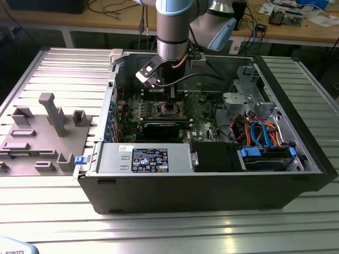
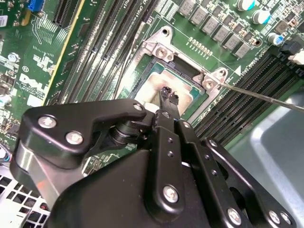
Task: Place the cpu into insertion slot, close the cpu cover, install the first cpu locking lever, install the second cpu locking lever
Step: 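Place the cpu into insertion slot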
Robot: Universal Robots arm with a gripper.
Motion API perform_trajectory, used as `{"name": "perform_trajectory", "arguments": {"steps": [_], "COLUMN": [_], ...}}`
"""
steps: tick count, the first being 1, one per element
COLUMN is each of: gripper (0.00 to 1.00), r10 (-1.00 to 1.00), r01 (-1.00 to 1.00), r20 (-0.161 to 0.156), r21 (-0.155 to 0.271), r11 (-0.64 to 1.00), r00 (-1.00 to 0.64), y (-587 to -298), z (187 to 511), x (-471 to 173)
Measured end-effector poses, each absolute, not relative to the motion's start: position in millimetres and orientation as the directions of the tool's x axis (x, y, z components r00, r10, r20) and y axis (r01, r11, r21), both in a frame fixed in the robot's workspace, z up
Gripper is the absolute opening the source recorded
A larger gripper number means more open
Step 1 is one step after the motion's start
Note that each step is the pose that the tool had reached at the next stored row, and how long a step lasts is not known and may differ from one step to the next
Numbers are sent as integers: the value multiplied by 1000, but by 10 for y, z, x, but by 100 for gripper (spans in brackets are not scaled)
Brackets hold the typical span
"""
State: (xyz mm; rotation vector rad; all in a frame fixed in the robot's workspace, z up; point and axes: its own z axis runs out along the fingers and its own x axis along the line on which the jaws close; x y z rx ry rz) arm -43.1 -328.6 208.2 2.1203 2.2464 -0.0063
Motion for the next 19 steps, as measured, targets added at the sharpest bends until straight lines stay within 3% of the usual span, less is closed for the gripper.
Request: {"name": "perform_trajectory", "arguments": {"steps": [19], "gripper": [11], "r10": [997], "r01": [997], "r20": [-41], "r21": [33], "r11": [67], "r00": [-66], "y": [-3276], "z": [2154], "x": [-408]}}
